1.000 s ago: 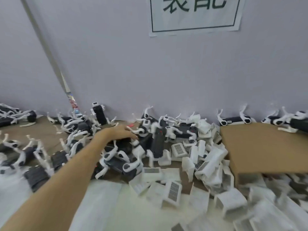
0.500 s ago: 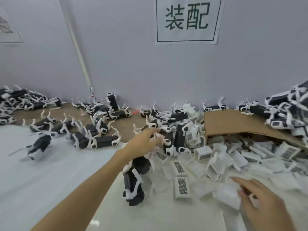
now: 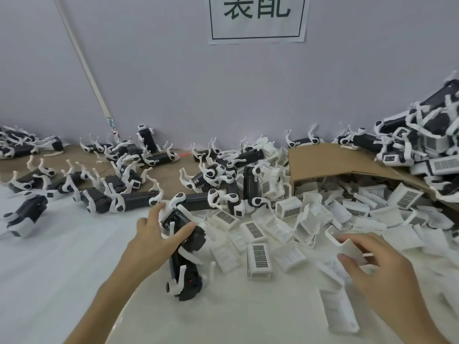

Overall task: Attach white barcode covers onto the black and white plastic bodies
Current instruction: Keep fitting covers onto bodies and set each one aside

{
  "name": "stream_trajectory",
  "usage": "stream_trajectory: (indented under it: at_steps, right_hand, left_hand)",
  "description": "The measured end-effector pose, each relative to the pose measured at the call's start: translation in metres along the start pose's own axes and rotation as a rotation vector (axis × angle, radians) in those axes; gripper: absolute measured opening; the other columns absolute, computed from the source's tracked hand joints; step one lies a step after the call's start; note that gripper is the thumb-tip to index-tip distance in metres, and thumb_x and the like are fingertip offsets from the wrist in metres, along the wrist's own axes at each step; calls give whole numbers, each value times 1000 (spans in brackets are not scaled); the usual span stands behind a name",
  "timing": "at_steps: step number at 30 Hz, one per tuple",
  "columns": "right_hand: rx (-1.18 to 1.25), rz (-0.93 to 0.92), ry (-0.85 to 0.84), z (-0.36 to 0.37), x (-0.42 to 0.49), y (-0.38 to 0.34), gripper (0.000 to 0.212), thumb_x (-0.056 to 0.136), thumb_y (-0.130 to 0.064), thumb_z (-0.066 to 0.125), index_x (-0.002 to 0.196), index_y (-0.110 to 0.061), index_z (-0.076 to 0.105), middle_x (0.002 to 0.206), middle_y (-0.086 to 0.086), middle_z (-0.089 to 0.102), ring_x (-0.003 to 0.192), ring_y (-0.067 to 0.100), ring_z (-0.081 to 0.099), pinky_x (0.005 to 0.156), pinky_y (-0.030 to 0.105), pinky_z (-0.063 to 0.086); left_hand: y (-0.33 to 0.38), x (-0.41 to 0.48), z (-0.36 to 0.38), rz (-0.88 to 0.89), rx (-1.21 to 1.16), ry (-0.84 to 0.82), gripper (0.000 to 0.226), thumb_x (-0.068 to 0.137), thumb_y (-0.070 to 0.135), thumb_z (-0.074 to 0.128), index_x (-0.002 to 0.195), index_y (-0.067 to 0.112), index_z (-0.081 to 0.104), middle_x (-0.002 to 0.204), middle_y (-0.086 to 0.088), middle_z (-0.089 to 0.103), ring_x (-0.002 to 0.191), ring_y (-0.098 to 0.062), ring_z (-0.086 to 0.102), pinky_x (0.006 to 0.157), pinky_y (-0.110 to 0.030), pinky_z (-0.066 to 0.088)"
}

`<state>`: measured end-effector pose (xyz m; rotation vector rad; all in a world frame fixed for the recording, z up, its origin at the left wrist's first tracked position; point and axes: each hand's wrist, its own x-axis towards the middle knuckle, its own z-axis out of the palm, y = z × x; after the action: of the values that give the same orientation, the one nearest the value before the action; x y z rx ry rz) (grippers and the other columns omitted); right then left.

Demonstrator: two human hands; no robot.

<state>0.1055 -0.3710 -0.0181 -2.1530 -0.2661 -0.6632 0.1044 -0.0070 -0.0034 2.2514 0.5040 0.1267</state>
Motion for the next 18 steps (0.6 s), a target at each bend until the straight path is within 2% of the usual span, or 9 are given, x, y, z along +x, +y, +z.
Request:
stream_trajectory:
  at_steps: [2,4,6,8,11,14,16,18]
  right_hand:
    - [73,52,4,0,1,1,52,75,10,78,93,-38,68,92,-20,68,85,2,63,70,8,48]
    - [183,107,-27,-1,3,3,52,78,4,79,97,-43,67,87,-12,72,78,7,67,67,11,50]
    - [280,144,-91,-3,3,5,56,80,3,78,110,-42,63,82,-2,74,73,13,70,70,21,54]
    - [326,171,-135,-3,3,5,60,83,1,75,119,-43,58,88,0,76,77,18,73,76,29,55]
    - [402,192,-166,-1,1,2,53,85,-13,73,119,-49,56,103,-3,77,86,19,74,83,31,55]
    - [471,199,-193,0,-1,-3,47,80,-28,67,122,-45,55,108,-4,76,91,18,74,83,26,55]
    - [487,214,-221,1,-3,-5,48,82,-28,64,127,-38,53,107,-3,76,89,15,72,77,23,55]
    - [514,239,-252,0,-2,-7,44,87,-24,61,128,-33,53,103,-2,76,82,13,68,69,23,53]
  left_hand:
    - [6,-2,3,-9,-97,-96,112,54,82,62,150,52,12,143,-5,40,109,-32,60,61,-38,60]
    - [14,-3,13,8,-209,-124,116,54,76,69,152,51,11,149,-5,41,115,-26,56,64,-34,55]
    - [20,-4,29,21,-366,-132,116,57,66,75,155,43,16,147,-4,46,119,-23,53,75,-33,47]
    - [24,-2,48,4,-509,-140,100,72,51,81,154,34,26,139,-2,54,117,-24,57,78,-34,45]
    - [35,-1,68,14,-677,-163,72,78,37,83,139,28,47,122,-1,65,99,-22,69,66,-28,52]
    - [49,-4,83,128,-701,-111,73,62,51,90,124,33,58,114,11,66,100,-9,68,78,-25,54]
    - [54,-9,87,188,-683,-42,70,54,63,82,115,36,59,92,23,68,82,4,67,64,-12,49]
    - [52,-12,88,232,-654,12,70,58,69,82,112,33,56,86,29,66,74,6,67,59,-11,47]
